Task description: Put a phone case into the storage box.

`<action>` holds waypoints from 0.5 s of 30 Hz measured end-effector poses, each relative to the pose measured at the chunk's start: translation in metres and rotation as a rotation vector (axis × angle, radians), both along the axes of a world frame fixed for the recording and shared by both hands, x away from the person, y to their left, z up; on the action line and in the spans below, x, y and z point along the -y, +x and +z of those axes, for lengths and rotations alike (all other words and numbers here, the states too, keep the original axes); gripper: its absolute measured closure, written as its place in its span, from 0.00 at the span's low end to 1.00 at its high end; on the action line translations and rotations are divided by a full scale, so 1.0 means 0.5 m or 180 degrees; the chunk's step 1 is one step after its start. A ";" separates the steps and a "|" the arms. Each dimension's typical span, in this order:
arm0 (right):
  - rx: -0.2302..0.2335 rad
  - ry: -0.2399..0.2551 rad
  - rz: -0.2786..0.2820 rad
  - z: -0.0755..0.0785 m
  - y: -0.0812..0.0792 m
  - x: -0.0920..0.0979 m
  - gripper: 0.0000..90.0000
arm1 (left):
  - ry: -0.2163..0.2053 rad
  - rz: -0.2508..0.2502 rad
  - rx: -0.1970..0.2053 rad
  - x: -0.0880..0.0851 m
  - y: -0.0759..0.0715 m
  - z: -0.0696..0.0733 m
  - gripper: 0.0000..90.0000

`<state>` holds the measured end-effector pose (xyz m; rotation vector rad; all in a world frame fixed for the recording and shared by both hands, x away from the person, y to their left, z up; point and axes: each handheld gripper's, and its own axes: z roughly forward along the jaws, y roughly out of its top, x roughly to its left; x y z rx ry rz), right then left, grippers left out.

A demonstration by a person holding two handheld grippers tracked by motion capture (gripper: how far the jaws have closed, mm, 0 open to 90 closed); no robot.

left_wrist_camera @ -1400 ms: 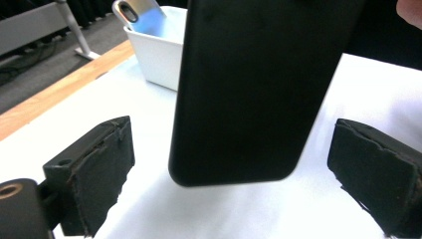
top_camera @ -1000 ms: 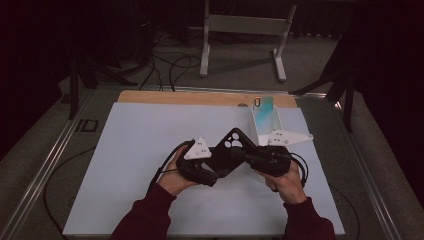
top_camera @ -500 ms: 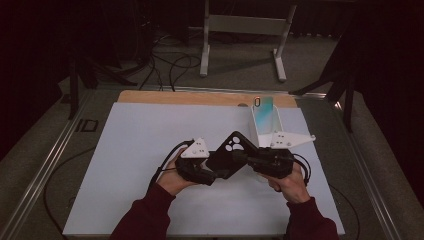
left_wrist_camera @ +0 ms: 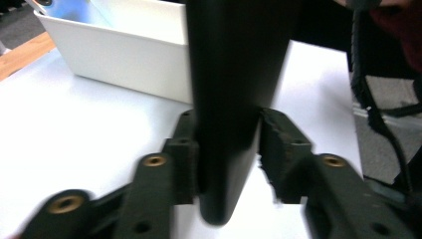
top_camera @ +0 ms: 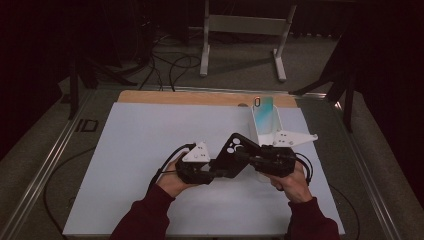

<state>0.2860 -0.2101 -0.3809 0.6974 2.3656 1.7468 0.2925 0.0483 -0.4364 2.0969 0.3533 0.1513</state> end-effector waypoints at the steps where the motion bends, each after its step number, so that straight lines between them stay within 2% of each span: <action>1: 0.0000 0.0000 0.0000 0.000 0.000 0.000 0.78 | 0.0000 0.0000 0.0000 0.000 0.000 0.000 0.80; 2: 0.0003 -0.0016 -0.0034 0.001 -0.001 -0.001 0.74 | 0.0006 -0.0007 0.0026 0.001 -0.002 -0.002 0.80; 3: 0.0011 -0.0069 -0.0077 0.001 0.000 -0.002 0.66 | -0.0006 -0.0016 0.0032 0.002 -0.003 -0.003 0.87; 4: 0.0011 -0.0077 -0.0096 0.001 0.001 -0.003 0.63 | 0.0003 -0.0014 0.0052 0.003 -0.005 -0.003 0.88; 8: -0.0032 -0.0099 -0.0163 -0.001 0.003 -0.008 0.47 | 0.0008 -0.0033 0.0092 0.005 -0.009 -0.002 0.89; 9: -0.0011 -0.0134 -0.0191 -0.002 0.004 -0.008 0.40 | -0.0009 -0.0021 0.0101 0.004 -0.010 -0.002 0.89; 12: -0.0011 -0.0196 -0.0327 -0.005 0.005 -0.010 0.29 | -0.0067 0.0028 0.0152 -0.001 -0.011 0.004 0.89; 15: -0.0027 -0.0220 -0.0447 -0.007 0.005 -0.011 0.23 | -0.0081 0.0096 0.0185 -0.004 -0.011 0.007 0.89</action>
